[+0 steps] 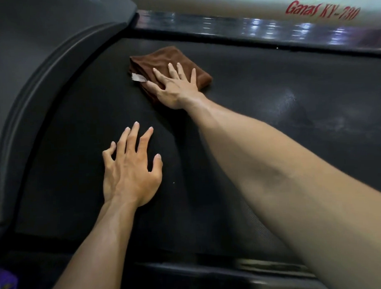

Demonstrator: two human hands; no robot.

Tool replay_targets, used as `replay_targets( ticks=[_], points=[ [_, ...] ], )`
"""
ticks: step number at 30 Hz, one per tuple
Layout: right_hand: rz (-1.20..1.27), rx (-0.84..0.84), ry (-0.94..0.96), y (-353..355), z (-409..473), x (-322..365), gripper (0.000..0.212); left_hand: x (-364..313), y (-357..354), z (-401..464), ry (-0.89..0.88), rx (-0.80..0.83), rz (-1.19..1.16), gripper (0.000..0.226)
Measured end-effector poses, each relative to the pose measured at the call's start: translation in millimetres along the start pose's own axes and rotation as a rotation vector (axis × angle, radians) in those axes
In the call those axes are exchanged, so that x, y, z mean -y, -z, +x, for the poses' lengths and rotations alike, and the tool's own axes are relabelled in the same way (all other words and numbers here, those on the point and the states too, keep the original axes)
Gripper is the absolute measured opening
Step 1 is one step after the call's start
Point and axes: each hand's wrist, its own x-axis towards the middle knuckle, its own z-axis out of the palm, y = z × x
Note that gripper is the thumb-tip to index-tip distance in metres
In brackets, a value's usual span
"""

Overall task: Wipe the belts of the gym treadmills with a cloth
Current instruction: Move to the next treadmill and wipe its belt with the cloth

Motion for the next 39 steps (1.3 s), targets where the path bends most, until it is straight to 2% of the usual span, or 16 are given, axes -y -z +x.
replay_targets(
  ticks=[3,5,7,11,13,15,19,22,25,32,39],
  points=[
    [0.179,-0.225,-0.039,5,-25,-16,0.069,-1,2,0,-0.003,-0.003,-0.009,0.070],
    [0.112,-0.332,-0.118,4,-52,-36,0.070,-2,1,1,-0.001,0.007,-0.009,0.070],
    [0.039,-0.323,-0.216,-1,-80,-58,0.074,-1,1,2,0.003,0.014,-0.017,0.070],
    [-0.027,-0.179,-0.324,-20,-110,-81,0.081,-3,5,-3,0.005,0.013,-0.072,0.067],
    [-0.033,-0.219,-0.330,-27,-110,-80,0.078,-5,11,0,0.037,-0.003,-0.151,0.065],
    [-0.009,-0.268,-0.319,-30,-107,-77,0.073,-8,20,21,0.058,-0.085,-0.280,0.061],
    [0.013,-0.314,-0.307,-31,-106,-81,0.069,-42,29,96,-0.128,-0.183,-0.184,0.061],
    [0.028,-0.333,-0.301,-33,-104,-83,0.068,-70,22,156,-0.185,-0.041,-0.051,0.071],
    [0.026,-0.331,-0.308,-32,-104,-83,0.067,-78,10,190,-0.147,0.164,0.041,0.071],
    [-0.002,-0.339,-0.311,-34,-102,-84,0.067,-74,10,242,-0.172,0.205,0.049,0.061],
    [0.012,-0.358,-0.312,-35,-101,-84,0.067,-25,14,269,-0.011,0.253,0.000,0.055]
  ],
)
